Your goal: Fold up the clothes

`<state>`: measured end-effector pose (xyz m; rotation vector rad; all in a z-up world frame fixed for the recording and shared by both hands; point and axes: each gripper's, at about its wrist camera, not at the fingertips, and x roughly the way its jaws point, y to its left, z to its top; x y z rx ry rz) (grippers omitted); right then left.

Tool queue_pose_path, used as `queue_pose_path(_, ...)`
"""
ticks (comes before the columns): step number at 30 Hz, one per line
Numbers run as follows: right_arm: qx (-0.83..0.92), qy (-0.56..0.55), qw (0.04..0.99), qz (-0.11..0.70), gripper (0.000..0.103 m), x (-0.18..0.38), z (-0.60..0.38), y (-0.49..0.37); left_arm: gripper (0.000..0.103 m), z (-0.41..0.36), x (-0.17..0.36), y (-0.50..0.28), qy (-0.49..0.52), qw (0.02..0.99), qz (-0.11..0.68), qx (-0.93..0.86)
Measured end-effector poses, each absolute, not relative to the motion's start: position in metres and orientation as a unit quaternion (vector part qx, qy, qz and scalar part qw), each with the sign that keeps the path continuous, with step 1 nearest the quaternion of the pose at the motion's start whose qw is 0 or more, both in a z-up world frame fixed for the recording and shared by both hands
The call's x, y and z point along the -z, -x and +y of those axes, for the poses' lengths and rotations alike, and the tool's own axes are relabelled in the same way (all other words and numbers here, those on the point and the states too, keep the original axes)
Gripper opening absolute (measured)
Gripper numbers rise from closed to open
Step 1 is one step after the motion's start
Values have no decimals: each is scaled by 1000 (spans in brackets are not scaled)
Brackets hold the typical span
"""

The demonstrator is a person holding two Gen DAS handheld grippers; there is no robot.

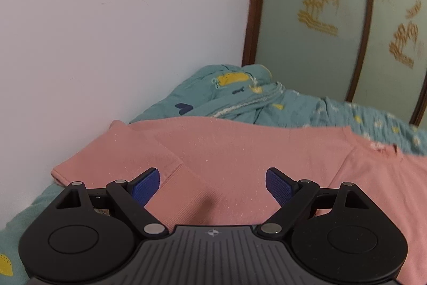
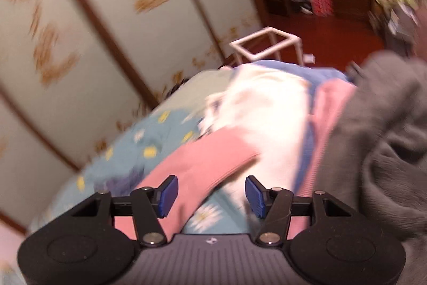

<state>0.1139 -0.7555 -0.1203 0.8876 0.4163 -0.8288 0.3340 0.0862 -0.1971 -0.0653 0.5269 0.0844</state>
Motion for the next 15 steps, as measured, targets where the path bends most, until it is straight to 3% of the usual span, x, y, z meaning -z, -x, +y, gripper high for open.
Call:
queue_pose_path(8,392,-506,761,106,54,158,-778,-118,87,78,202,-338,17,961,271,-43)
queue_pose_path(10,403,-490,766,102,31,162,-781,-131,87,79,203,-339,19,960,275,-47)
queue_pose_path(11,404,-476,774,106,6,158,-782,-138,87,79,204,-340,21,960,277,-48)
queue_pose_path(15,404,-412,808,119,5,131,-782,-159,87,79,206,-342,21,958,281,-50)
